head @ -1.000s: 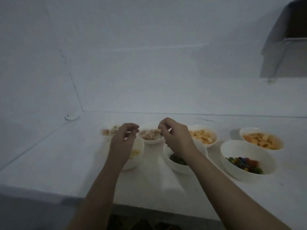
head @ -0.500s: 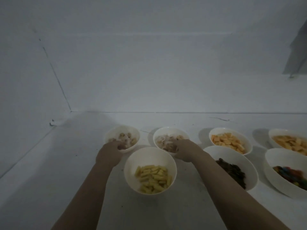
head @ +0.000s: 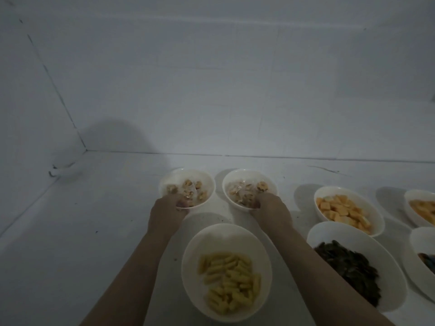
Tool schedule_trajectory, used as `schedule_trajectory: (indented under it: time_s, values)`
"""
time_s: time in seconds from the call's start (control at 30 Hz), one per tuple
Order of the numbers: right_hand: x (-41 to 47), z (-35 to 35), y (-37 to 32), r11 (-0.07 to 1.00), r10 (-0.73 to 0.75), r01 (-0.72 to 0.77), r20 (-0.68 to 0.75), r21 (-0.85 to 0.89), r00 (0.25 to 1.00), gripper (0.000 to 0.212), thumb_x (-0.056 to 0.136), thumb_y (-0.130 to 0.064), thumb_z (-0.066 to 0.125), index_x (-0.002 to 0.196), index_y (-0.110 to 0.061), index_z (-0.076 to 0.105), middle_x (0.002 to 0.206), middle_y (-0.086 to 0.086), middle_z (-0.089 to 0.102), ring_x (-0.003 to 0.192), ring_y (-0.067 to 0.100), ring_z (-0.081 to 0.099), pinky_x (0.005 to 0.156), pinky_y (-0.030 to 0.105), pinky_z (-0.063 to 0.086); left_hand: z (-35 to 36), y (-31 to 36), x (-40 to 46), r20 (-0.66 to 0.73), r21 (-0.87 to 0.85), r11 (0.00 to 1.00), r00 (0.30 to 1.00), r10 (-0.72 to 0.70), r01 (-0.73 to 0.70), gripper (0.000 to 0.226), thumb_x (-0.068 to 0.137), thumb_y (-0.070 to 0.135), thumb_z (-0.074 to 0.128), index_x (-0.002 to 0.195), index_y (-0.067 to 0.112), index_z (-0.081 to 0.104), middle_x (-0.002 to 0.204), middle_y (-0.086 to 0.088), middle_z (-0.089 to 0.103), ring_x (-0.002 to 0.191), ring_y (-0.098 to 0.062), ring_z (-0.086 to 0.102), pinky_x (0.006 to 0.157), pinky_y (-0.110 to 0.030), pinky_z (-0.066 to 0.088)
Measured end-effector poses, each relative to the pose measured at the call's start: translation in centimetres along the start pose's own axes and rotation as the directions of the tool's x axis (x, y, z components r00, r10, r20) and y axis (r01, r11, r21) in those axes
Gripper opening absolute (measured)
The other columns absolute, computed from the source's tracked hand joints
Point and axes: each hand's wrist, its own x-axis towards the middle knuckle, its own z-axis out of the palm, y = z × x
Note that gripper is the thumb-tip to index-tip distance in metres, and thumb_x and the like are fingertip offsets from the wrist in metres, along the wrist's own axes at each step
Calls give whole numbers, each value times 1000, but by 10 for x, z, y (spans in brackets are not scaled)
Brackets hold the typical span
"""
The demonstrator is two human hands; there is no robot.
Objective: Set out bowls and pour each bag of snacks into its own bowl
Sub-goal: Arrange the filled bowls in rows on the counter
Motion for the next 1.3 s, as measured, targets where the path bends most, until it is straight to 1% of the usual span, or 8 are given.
schedule_trajectory:
  time_s: [0.13, 0.33, 0.53, 0.83, 0.93, 1.03, 1.2, 1.3]
  values:
    - [25, 0, -6, 997, 4, -8, -46, -79, 999, 15, 93, -25, 52, 102, -20, 62, 103, 1, 63, 92, 26, 63, 68, 32, 48, 9, 9, 34, -3, -31, 1000, 1000, -4, 4, 17, 73, 13, 82, 74, 23, 67, 92, -6, 73, 89, -24, 66, 75, -25, 46]
    - [65, -7, -3, 991, 46, -53, -61, -126, 997, 26, 94, -24, 52, 117, -24, 65, 114, 2, 65, 101, 27, 64, 75, 34, 51, 26, 20, 71, 3, -77, 996, 999, -42, 42, 19, 75, 15, 80, 73, 26, 65, 95, -3, 73, 91, -22, 66, 78, -24, 46]
    - [85, -15, 12, 981, 88, -100, -74, -165, 993, 21, 95, -23, 51, 111, -20, 65, 109, 3, 66, 100, 26, 63, 70, 30, 43, 39, 27, 92, 4, -79, 996, 1000, -26, 27, 14, 78, 16, 78, 78, 25, 67, 99, -1, 73, 92, -20, 65, 77, -24, 46]
    - [87, -20, 25, 981, 125, -138, -99, -134, 987, 17, 94, -24, 55, 105, -17, 65, 105, 5, 66, 98, 28, 63, 74, 35, 50, 46, 34, 101, -7, -68, 998, 1000, 16, -17, 14, 80, 20, 76, 80, 30, 66, 100, -2, 74, 93, -22, 67, 84, -33, 54]
    - [85, -22, 26, 980, 133, -145, -94, -139, 987, 20, 94, -21, 53, 111, -19, 64, 105, 5, 66, 97, 28, 63, 73, 34, 50, 44, 36, 99, 7, -32, 999, 1000, 27, -27, 11, 82, 22, 75, 91, 26, 71, 107, -1, 72, 98, -22, 66, 86, -32, 53]
    - [83, -24, 26, 981, 130, -142, -100, -133, 986, 23, 94, -17, 53, 115, -19, 61, 108, 5, 66, 99, 28, 63, 71, 33, 46, 40, 41, 90, -22, 5, 997, 996, 83, -83, 27, 83, 24, 73, 110, 25, 71, 117, 3, 69, 104, -23, 65, 90, -32, 51]
    - [71, -32, 24, 991, 95, -108, -162, -78, 982, 17, 93, -21, 56, 107, -18, 66, 96, 3, 67, 89, 25, 64, 68, 30, 46, 37, 53, 67, 28, -26, 986, 985, 168, -167, 21, 85, 24, 72, 106, 24, 70, 112, 9, 66, 83, -10, 65, 82, -32, 53]
    - [58, -38, 23, 997, 77, -76, -209, 16, 975, 13, 93, -22, 57, 99, -18, 67, 84, -3, 60, 77, 20, 58, 67, 29, 49, 33, 65, 53, 69, -55, 980, 978, 194, -191, 14, 86, 22, 71, 100, 24, 70, 105, 11, 66, 79, -2, 61, 79, -28, 52]
